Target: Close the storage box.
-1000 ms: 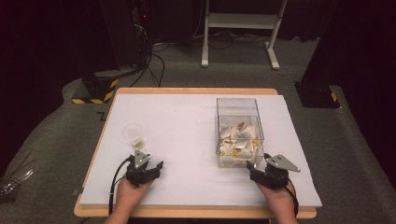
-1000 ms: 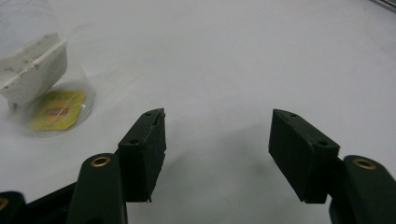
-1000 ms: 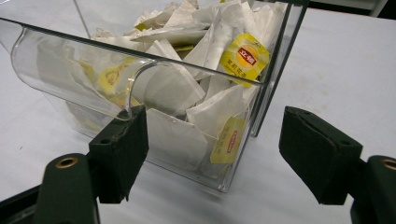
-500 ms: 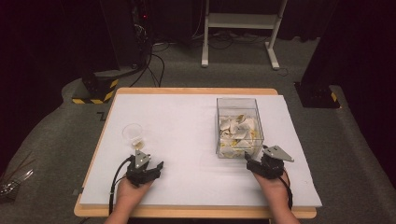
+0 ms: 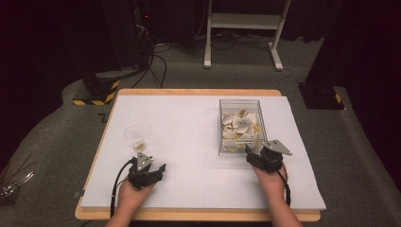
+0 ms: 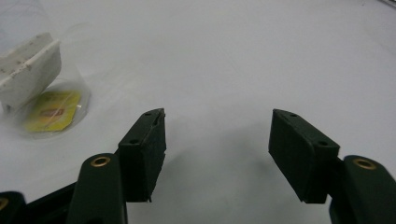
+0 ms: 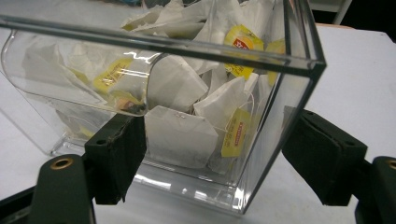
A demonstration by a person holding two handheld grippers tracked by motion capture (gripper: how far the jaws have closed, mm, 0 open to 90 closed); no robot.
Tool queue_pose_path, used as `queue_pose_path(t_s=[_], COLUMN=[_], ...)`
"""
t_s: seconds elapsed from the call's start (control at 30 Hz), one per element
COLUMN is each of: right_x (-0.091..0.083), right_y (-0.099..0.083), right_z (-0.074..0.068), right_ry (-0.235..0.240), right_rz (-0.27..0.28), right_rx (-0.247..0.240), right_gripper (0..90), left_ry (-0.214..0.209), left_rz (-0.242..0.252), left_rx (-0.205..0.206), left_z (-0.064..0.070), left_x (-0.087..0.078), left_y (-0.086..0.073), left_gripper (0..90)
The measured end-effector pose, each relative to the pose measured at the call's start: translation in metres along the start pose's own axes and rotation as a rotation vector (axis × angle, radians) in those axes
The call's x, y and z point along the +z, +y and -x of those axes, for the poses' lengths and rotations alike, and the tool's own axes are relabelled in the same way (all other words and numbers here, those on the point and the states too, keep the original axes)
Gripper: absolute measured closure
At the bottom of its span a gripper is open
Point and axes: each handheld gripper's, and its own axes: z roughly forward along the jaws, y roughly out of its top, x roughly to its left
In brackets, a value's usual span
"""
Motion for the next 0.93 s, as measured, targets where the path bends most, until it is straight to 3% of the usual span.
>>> queue_pose_path(t_s=[0.43, 0.93], right_x=[0.009, -0.029], right_y=[0.002, -0.033], right_z=[-0.003, 0.014], right_ry=[-0.021, 0.025], right_rz=[-0.003, -0.112], right_rx=[0.012, -0.038], right_gripper=[25.9, 27.9], left_ry=[-0.004, -0.012], left_rz=[-0.001, -0.014], left_rx=[-0.002, 0.008], left_z=[0.000, 0.000], left_x=[0.000, 0.001], left_y=[0.000, 0.001], left_gripper=[36.9, 36.6])
